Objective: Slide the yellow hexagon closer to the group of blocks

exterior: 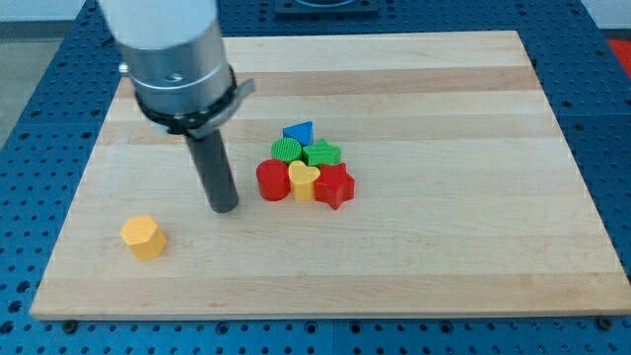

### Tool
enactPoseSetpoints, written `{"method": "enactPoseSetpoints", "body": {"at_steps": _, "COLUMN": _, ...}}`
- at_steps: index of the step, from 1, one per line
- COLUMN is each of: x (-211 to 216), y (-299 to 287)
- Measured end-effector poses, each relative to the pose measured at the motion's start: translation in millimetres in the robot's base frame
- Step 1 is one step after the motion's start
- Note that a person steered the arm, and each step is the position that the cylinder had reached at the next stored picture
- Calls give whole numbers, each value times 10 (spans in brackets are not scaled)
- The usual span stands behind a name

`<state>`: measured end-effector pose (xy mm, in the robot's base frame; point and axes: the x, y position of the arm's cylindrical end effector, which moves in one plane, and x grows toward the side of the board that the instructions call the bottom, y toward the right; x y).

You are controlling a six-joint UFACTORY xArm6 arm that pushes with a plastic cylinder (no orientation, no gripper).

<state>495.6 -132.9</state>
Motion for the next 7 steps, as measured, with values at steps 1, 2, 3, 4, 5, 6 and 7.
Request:
{"method": "enactPoseSetpoints", "body": {"at_steps": 1, "x": -207, "y": -231}}
{"method": "enactPoseSetpoints", "body": {"at_steps": 2, "x": -207, "y": -254}}
{"method": "enactPoseSetpoints", "body": {"at_steps": 3, "x": -210, "y": -247}}
{"method": "enactPoseSetpoints", "body": {"at_steps": 4, "x": -218, "y": -238}}
{"method": "enactPoseSetpoints", "body": {"at_steps": 5, "x": -74, "y": -438}}
{"method": "enactPoseSetpoints", "body": {"at_steps": 6, "x": -24, "y": -806}}
{"method": "enactPoseSetpoints", "body": {"at_steps": 7, "x": 153, "y": -1049}}
